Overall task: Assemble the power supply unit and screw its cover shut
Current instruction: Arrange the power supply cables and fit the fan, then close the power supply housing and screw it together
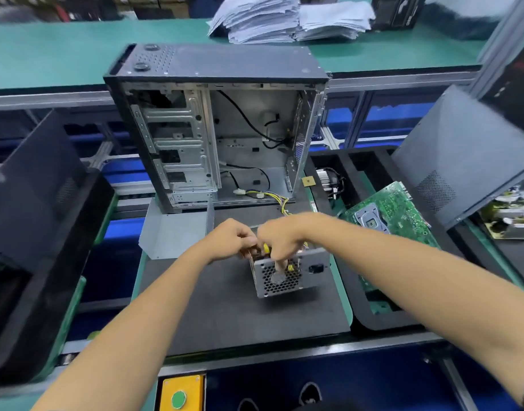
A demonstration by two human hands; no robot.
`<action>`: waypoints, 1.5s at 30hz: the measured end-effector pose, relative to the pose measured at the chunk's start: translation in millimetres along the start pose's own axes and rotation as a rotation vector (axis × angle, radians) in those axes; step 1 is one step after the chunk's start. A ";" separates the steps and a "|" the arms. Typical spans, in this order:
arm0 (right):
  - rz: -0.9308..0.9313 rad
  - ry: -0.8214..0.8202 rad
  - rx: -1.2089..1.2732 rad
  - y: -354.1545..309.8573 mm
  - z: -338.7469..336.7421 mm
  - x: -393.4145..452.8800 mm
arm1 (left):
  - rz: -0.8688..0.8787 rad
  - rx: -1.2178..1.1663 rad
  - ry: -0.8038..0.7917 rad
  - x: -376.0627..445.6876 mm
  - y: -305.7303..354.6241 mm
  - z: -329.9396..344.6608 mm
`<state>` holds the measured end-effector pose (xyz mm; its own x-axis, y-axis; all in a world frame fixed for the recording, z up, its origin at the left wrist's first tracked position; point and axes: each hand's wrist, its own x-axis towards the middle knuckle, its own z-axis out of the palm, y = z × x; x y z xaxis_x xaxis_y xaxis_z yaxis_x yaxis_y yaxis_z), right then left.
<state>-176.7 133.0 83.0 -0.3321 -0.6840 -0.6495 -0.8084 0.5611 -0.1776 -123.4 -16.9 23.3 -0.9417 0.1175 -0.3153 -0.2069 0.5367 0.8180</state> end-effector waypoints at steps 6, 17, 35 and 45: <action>0.047 0.006 0.188 41.8 -50.2 3.1 | -0.156 -0.262 -0.001 8.4 13.6 -15.0; 0.025 0.285 0.190 78.3 -64.6 30.3 | -0.316 -0.581 0.352 35.7 17.4 -10.0; 0.031 0.592 0.297 71.1 -87.4 30.0 | -0.127 -0.472 0.377 65.3 17.9 -55.2; -0.064 1.357 0.861 44.5 -114.8 7.5 | 0.115 -0.434 0.429 60.6 35.0 -45.2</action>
<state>-271.0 99.4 155.1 -0.8536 -0.3399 0.3948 -0.4924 0.2788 -0.8245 -199.7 -28.8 54.6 -0.9684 -0.2403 -0.0663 -0.1024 0.1410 0.9847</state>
